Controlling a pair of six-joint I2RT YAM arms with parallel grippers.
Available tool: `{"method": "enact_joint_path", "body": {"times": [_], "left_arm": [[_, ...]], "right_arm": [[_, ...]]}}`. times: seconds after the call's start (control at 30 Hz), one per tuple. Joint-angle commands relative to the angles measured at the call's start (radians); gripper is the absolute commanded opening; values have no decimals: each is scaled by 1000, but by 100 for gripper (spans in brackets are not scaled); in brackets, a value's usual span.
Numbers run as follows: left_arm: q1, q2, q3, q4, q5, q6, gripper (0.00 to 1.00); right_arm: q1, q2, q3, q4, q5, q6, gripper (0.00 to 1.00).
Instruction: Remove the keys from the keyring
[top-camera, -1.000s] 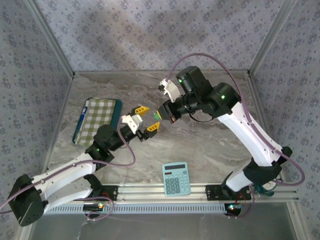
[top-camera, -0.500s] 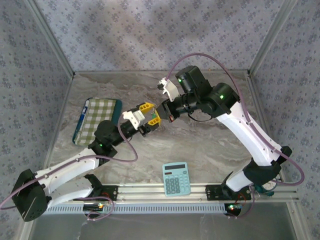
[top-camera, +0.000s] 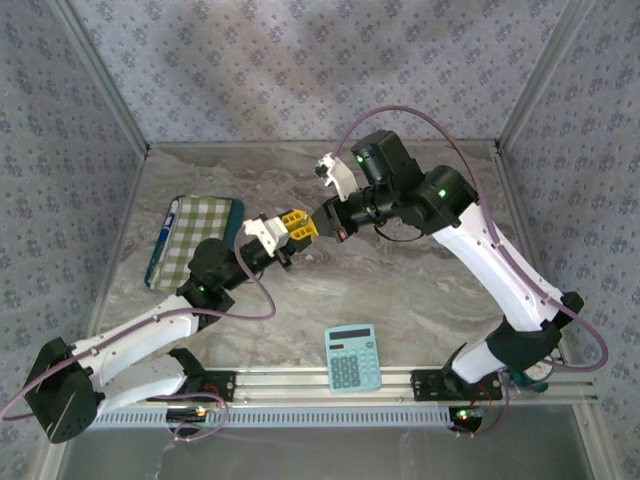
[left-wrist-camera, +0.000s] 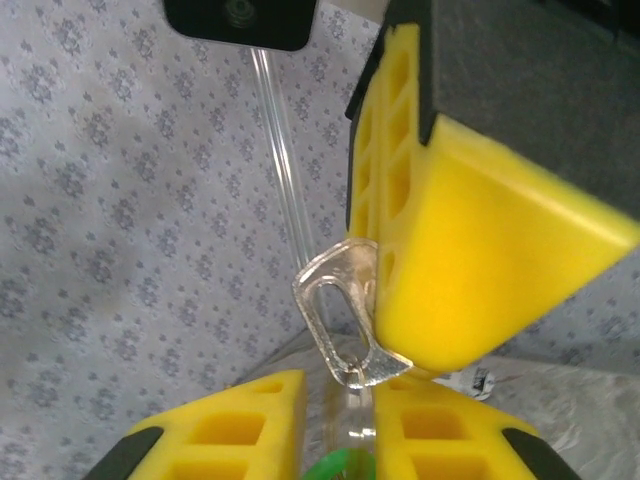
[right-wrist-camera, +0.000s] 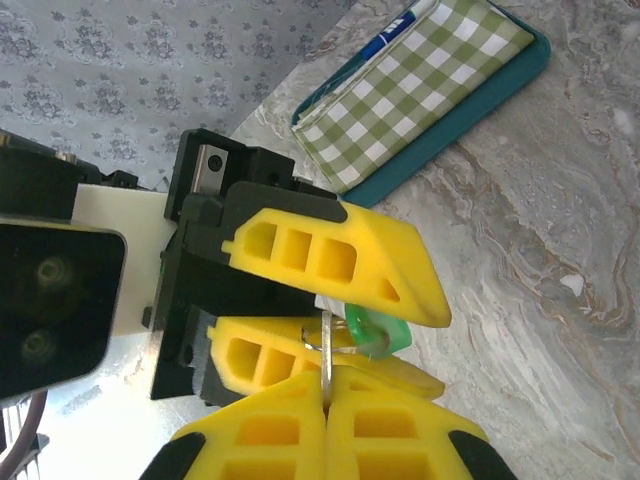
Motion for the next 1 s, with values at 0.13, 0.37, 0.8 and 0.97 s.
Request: {"method": "enact_joint_path", "body": {"times": [0.13,0.37,0.8,0.97], "left_arm": [[20,-45,19,7,16,-15,2],[22,-32,35,-8,31,-18,7],[84,-28,80,-61,38,-182,0],[111,-33,174,-244,99,-283,0]], "right_arm": [[-23,-62,-41,58,-7,32,0],[-31,-70,-54,98,-33,50,0],[-32,-195,-202,258,40,-69,0],[19,-359,-431,512,87,-241,0]]}}
